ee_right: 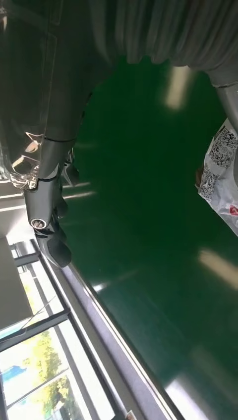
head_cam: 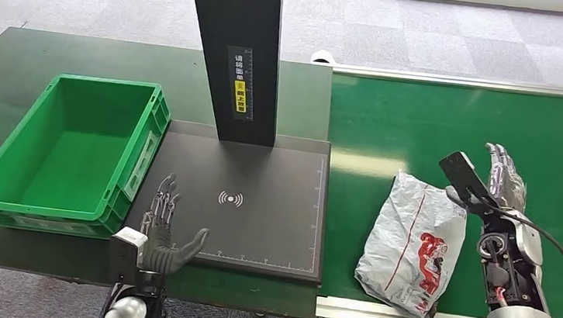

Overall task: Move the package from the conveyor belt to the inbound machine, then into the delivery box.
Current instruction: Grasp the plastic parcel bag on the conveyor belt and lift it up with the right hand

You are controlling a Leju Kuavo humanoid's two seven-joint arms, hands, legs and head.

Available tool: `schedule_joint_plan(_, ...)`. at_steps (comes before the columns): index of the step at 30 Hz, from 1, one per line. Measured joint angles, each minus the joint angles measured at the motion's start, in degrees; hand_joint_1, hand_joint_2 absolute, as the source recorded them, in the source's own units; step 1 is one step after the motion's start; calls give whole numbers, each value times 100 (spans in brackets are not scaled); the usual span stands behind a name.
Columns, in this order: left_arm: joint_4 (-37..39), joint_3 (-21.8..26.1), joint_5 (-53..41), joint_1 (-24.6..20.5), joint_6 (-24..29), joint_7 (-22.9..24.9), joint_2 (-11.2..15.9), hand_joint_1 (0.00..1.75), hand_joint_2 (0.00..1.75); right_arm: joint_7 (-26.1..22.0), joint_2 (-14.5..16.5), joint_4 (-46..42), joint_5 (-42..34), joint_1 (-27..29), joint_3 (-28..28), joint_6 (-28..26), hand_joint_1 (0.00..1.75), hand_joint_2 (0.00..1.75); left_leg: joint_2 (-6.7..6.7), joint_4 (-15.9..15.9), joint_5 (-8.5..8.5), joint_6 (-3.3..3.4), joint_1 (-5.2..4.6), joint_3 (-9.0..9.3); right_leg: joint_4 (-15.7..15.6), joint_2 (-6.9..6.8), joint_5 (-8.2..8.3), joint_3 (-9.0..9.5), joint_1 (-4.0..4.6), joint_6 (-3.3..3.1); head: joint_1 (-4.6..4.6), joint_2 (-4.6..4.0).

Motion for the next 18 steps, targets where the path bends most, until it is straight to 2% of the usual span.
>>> schedule_joint_plan(5, -49, 14, 27, 31, 18, -3, 0, 0, 175, -7, -20, 651, -140, -262, 5, 590, 0, 175, 0, -2, 0, 0, 0, -7, 0, 0, -2, -7, 1, 0, 1, 0)
schedule_joint_plan(11, -78, 19, 48, 56, 19, -4, 0, 0, 175, -26, -16, 1038, -292, -368, 14, 1183, 0, 175, -1, -1, 0, 0, -1, -12, 0, 0, -2, -8, 0, 0, 2, 0)
schedule_joint_plan(18, -82, 21, 41, 47, 5, 50, -4, 0, 175, -321, 145, 1293, -590, -376, 51, 2400, 0, 175, 1, -1, 0, 0, 0, -12, 0, 0, -2, -12, 1, 0, 0, 0)
